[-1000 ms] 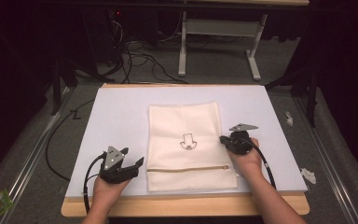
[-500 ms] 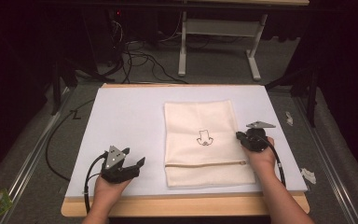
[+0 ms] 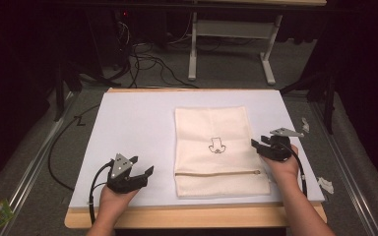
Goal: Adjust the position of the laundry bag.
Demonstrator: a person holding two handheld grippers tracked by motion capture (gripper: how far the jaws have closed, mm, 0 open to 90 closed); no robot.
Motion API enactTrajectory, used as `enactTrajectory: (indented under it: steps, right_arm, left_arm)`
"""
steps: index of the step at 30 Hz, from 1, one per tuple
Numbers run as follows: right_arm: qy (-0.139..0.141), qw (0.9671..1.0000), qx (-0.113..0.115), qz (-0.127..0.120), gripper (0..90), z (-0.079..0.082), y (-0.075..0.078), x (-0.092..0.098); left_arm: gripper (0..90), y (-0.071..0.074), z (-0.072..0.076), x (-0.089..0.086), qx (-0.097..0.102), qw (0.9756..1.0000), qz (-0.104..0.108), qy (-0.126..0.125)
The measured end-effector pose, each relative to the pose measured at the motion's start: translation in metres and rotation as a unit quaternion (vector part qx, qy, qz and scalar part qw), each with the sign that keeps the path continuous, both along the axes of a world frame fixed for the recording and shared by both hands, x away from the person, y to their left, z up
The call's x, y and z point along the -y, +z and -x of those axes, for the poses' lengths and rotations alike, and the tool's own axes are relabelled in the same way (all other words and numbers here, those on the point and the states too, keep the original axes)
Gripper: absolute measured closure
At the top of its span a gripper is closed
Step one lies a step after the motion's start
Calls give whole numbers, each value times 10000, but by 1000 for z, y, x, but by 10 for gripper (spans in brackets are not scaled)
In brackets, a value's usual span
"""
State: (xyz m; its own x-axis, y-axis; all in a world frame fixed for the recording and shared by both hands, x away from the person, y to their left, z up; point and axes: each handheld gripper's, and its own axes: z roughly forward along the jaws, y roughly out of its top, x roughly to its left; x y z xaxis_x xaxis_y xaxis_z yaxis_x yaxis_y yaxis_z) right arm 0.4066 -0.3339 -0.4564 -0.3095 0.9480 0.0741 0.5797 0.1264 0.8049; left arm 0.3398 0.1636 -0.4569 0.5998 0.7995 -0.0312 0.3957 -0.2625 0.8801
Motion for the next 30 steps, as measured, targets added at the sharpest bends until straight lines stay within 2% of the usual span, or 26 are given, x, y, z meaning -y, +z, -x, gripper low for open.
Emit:
enactTrajectory:
  steps: [2,5,12,16,22,25,28,30]
  right_arm:
    - [27,9999,91,-33,451,5,4,2]
    - [41,9997,111,-196,414,13,11,5]
    - [120,9995,275,-90,389,45,23,16]
    - [95,9994,315,-119,389,57,26,22]
    - [231,9993,264,-101,430,82,21,28]
    - [260,9993,220,-185,453,94,18,31]
    - [246,9995,126,-151,484,101,12,32]
    - [219,9996,114,-137,462,101,12,32]
  left_arm:
    - [289,-1,0,1,-13,10000,-37,-21]
    - [283,-2,1,3,-59,9999,-71,-40]
    - [276,0,1,6,6,9998,-163,-152]
    - [276,0,0,6,17,9997,-169,-180]
    - [278,0,-2,7,-17,9998,-74,-183]
    - [296,-1,-3,7,48,9998,-66,-176]
    - [309,2,-5,3,84,9999,142,-51]
    - [309,4,-5,1,70,9996,281,3]
